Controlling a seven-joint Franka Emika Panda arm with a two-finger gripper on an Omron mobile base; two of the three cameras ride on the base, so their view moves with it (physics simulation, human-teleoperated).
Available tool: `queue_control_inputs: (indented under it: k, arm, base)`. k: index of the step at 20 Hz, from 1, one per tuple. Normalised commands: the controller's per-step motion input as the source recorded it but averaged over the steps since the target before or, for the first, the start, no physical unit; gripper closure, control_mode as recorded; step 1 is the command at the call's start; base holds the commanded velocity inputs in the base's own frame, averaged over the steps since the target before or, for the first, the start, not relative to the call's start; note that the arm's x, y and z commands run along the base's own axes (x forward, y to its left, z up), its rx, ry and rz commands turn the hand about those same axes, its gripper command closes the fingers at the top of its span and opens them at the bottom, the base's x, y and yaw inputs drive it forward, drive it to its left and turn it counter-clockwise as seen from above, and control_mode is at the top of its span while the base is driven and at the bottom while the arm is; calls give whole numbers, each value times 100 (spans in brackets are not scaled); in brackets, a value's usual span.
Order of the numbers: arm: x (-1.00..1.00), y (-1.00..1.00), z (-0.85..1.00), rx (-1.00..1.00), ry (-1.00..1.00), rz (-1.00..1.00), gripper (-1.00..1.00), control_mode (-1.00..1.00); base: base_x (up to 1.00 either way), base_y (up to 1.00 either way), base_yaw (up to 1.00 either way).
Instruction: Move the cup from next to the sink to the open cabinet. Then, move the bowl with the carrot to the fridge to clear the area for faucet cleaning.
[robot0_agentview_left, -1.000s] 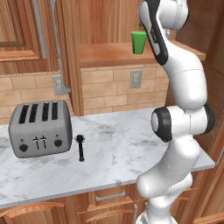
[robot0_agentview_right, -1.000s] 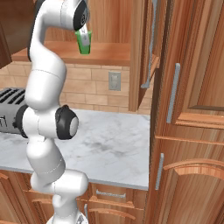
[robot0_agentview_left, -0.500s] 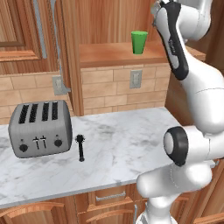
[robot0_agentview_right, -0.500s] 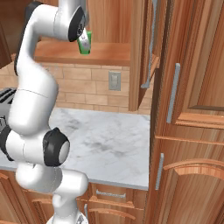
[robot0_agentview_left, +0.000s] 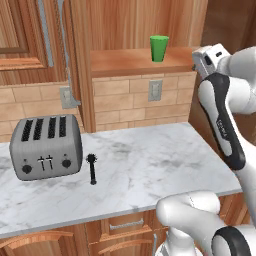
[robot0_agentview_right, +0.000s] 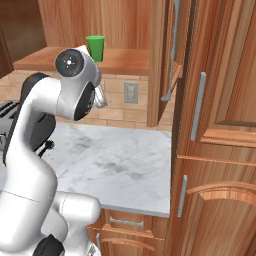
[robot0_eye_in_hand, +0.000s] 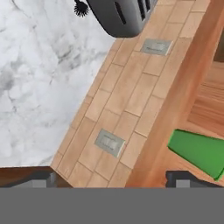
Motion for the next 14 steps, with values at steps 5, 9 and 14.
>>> queue_control_inputs:
  k: [5,9,14]
  arm:
    - [-100,-1,-100,-8,-11,-1,-100,-100]
    - [-93,-8,-71,6,-12,-11,-100,-100]
    - [0,0,0,0,1,0,-100,-100]
  base:
    - [0,0,0]
    - [0,0,0]
    - [0,0,0]
